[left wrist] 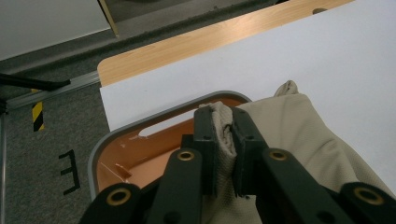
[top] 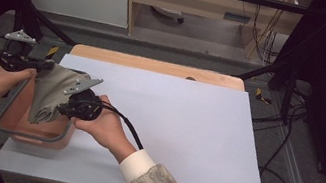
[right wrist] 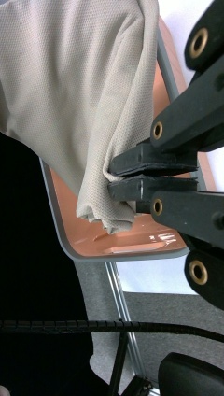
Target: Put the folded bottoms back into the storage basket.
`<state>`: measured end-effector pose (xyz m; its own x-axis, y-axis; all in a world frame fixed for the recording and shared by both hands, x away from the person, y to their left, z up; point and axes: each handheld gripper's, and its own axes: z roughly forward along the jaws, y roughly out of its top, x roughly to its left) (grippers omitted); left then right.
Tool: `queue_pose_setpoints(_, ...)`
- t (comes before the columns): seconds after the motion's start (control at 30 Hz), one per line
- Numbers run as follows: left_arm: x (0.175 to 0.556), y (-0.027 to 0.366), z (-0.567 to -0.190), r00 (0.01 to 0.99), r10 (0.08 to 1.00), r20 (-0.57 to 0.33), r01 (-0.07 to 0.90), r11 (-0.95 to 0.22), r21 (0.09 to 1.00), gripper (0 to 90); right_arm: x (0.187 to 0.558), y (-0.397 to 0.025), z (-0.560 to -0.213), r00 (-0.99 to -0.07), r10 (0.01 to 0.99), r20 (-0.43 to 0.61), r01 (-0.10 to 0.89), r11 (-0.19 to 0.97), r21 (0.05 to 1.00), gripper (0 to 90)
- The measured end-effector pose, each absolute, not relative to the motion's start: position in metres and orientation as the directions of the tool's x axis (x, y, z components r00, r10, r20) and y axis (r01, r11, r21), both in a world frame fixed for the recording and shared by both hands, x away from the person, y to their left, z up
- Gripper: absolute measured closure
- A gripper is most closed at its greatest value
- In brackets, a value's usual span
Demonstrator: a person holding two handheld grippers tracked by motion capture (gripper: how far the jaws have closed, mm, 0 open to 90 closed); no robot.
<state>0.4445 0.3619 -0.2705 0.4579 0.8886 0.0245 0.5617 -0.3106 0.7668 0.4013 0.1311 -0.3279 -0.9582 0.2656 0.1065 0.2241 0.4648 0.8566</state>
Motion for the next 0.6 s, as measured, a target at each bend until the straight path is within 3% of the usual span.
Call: queue_pose_setpoints(0.6,0.4435,0.3667,-0.2739,0.455,0.890,0.029,0.568,-0.316,0.760,82.7,0.4003,0.1358,-0.3320,-0.960,0.261,0.102,0.218,0.471,0.854,87.5)
